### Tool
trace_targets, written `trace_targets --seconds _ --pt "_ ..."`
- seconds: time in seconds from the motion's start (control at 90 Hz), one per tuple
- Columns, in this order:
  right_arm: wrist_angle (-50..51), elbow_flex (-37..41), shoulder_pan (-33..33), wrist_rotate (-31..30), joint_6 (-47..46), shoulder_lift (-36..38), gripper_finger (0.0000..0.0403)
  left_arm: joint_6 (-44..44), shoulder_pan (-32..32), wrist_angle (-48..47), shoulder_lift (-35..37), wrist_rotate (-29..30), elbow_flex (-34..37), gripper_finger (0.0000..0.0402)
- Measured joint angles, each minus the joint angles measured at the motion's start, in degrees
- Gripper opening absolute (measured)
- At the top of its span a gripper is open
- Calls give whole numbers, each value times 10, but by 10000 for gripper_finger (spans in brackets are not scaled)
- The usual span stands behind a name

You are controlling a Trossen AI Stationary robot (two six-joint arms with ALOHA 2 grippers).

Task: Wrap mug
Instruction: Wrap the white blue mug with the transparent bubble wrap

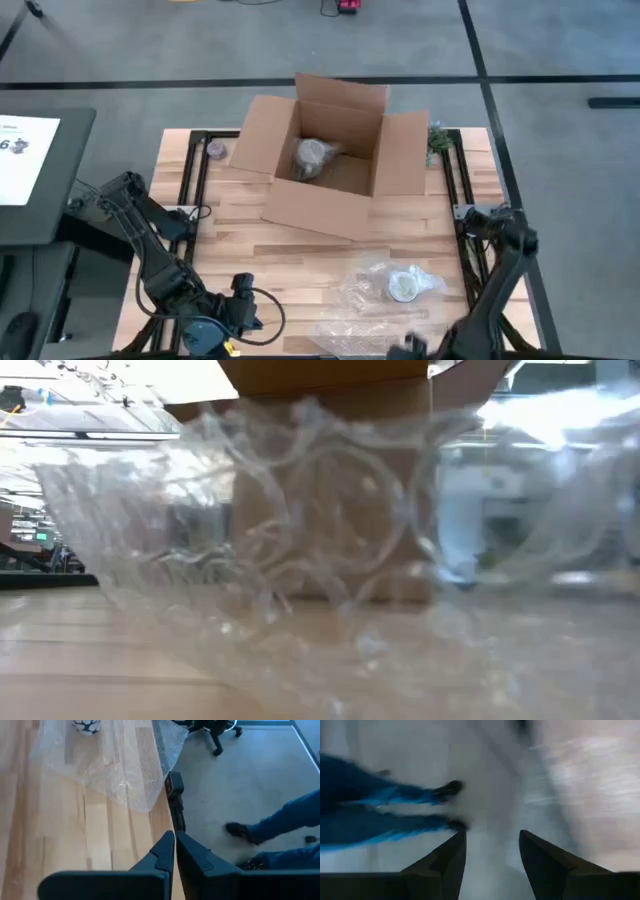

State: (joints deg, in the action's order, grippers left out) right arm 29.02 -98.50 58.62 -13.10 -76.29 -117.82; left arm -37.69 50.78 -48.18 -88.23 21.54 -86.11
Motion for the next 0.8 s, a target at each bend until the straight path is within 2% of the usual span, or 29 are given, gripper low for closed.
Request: trace_targets --seconds 0.122,0.278,0.389,0.511,0.589,0.678,0.8 --pt "-128 0 -1 9 57 -58 170 -10 -1 -4 0 0 2 0" --pt "-219 0 -21 24 171 -106 173 -54 -4 -4 0 3 2 0" --pt "-229 0 -36 25 237 -118 173 -76 -5 -4 0 3 2 0" --pt "-233 0 -55 27 234 -119 173 -112 -8 -3 0 3 2 0" --pt "-243 0 -73 42 200 -118 173 -122 -8 -3 0 3 2 0" --pt "-243 0 -89 50 234 -117 173 -123 -10 -4 0 4 2 0" --pt "-177 -29 -92 56 284 -118 173 -107 -12 -4 0 11 2 0"
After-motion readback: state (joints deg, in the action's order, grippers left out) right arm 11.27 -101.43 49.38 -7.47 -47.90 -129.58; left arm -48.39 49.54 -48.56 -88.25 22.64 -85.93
